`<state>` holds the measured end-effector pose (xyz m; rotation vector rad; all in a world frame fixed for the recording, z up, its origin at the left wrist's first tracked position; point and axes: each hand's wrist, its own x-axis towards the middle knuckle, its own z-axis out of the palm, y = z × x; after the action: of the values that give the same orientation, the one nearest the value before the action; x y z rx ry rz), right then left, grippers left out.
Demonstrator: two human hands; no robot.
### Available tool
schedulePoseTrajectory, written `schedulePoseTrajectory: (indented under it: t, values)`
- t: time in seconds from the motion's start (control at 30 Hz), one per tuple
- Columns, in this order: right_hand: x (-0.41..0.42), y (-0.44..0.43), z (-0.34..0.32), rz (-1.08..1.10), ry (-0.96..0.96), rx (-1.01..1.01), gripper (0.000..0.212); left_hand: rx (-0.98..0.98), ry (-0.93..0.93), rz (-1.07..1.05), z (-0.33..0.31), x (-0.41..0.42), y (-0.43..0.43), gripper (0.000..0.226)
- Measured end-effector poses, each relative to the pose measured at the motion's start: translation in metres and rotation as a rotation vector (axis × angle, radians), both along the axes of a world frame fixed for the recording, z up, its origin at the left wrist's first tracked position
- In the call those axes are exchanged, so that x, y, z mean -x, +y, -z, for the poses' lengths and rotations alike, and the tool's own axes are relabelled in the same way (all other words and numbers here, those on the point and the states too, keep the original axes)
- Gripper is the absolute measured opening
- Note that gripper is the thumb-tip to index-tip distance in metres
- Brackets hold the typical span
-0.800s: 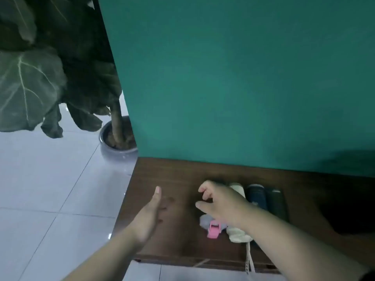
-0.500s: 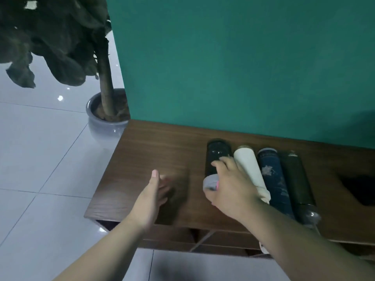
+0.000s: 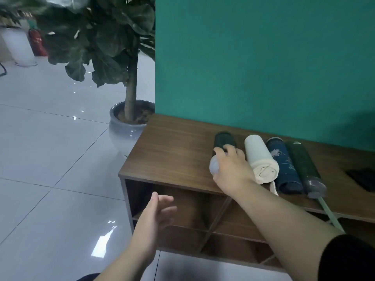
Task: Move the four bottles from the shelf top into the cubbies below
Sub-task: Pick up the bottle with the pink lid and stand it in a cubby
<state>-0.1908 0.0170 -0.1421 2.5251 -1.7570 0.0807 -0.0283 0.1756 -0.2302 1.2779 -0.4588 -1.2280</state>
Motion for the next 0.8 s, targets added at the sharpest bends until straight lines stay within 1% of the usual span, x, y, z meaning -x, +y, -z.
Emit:
schedulePoseTrajectory:
  t: [0.13,0.23,0.37,0.47,0.5,0.6,0.7,0.73,0.77,0.8]
  values:
    - [-0.008,0.055,-0.018,-0.051,-0.129,-0.044,0.069,-0.018,0.072,0.092,0.012,-0.003,0.018,0.065]
    - [-0.014,0.103,-0.042,-0.071,-0.252,-0.094,0.066,-0.015,0.114,0.167,0.016,0.0,0.027,0.066]
    - [-0.021,0.148,-0.071,-0.093,-0.407,-0.186,0.057,-0.034,0.271,0.124,0.025,0.003,0.028,0.063]
    - [-0.029,0.157,-0.076,-0.07,-0.465,-0.303,0.051,-0.036,0.425,0.07,0.034,0.0,0.027,0.068]
    - [-0.032,0.156,-0.073,-0.059,-0.477,-0.34,0.049,-0.034,0.47,0.056,0.035,-0.001,0.027,0.066]
    - [-0.043,0.149,-0.05,0.002,-0.555,-0.424,0.045,-0.045,0.536,0.079,0.04,-0.002,0.029,0.048]
    - [-0.054,0.142,-0.017,0.097,-0.728,-0.425,0.044,-0.124,0.597,0.061,0.048,-0.008,0.029,0.042]
    - [-0.058,0.141,-0.004,0.126,-0.802,-0.432,0.048,-0.16,0.611,0.027,0.053,-0.012,0.027,0.043]
    - [-0.062,0.143,0.008,0.141,-0.87,-0.459,0.057,-0.2,0.622,-0.012,0.057,-0.017,0.024,0.045]
    - [-0.066,0.146,0.022,0.145,-0.915,-0.497,0.071,-0.242,0.632,-0.053,0.062,-0.022,0.021,0.046]
